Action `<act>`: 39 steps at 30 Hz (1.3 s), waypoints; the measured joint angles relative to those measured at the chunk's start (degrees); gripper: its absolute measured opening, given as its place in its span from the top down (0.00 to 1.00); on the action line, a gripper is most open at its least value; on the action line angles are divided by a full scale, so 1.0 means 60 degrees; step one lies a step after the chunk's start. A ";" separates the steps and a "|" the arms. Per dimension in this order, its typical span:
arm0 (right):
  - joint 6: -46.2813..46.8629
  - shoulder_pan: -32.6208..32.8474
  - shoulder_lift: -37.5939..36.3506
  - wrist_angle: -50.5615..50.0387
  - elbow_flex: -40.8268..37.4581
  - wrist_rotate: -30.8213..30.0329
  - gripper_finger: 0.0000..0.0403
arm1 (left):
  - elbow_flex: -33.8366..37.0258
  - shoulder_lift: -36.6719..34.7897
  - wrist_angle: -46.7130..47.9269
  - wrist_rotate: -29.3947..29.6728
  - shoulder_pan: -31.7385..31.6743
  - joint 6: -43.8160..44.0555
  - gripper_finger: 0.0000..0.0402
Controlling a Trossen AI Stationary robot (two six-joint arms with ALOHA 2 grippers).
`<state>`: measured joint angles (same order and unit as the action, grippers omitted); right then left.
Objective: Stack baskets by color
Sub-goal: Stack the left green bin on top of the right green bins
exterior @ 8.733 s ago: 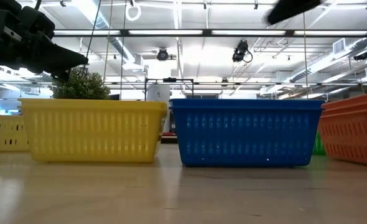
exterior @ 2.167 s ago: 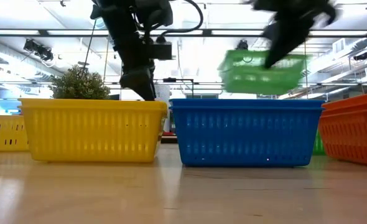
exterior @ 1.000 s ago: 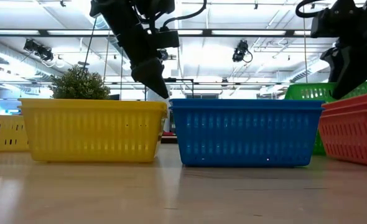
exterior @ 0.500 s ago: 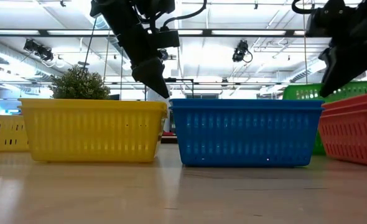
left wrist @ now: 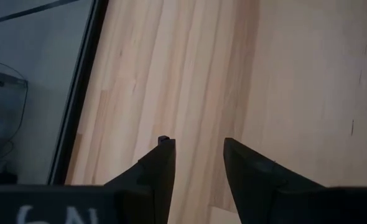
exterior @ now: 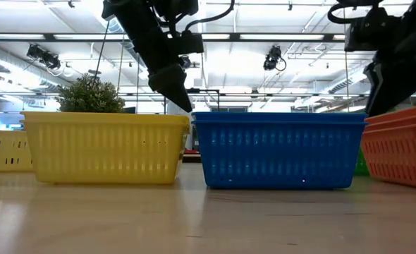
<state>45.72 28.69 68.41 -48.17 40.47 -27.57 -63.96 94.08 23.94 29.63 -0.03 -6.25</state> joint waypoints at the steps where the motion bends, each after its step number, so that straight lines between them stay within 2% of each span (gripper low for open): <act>1: 0.0108 0.0000 -0.0004 -0.0009 0.0001 0.0056 0.79 | 0.0000 0.0000 0.0000 0.0000 0.0000 0.0005 0.65; 11: 0.0134 0.0012 -0.0580 0.0062 0.0003 0.1078 0.68 | 0.0000 0.0000 0.0007 -0.0097 0.0000 0.0020 0.65; 13: -0.0047 0.0071 -0.0684 0.0404 0.0003 0.0821 0.68 | 0.0000 0.0000 0.0004 -0.0203 0.0000 0.0029 0.65; 16: -0.0093 0.0093 -0.0654 0.1074 0.0004 -0.0202 0.68 | 0.0000 0.0000 -0.0018 -0.0229 0.0007 0.0168 0.65; 19: 0.0290 -0.0279 -0.0451 0.1279 0.0007 -0.0433 0.70 | 0.0000 0.0000 -0.0018 -0.0233 0.0004 0.0195 0.65; 22: 0.0284 -0.0810 -0.0154 0.1331 0.0007 0.0044 0.71 | 0.0000 0.0000 -0.0018 -0.0233 0.0004 0.0191 0.65; 27: -0.0604 -0.1625 0.0474 0.1541 0.0003 0.1062 0.68 | 0.0000 0.0000 -0.0018 -0.0233 0.0004 0.0191 0.65; 34: -0.1969 -0.2203 0.1078 0.1503 0.0003 0.1632 0.63 | 0.0000 0.0000 -0.0022 -0.0233 0.0004 0.0187 0.65; 39: -0.3206 -0.2535 0.1390 0.1403 0.0004 0.2170 0.71 | 0.0000 0.0000 -0.0025 -0.0233 0.0004 0.0184 0.65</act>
<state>26.49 13.48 76.75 -39.75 40.50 -14.56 -63.96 94.08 23.79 28.23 -0.01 -5.15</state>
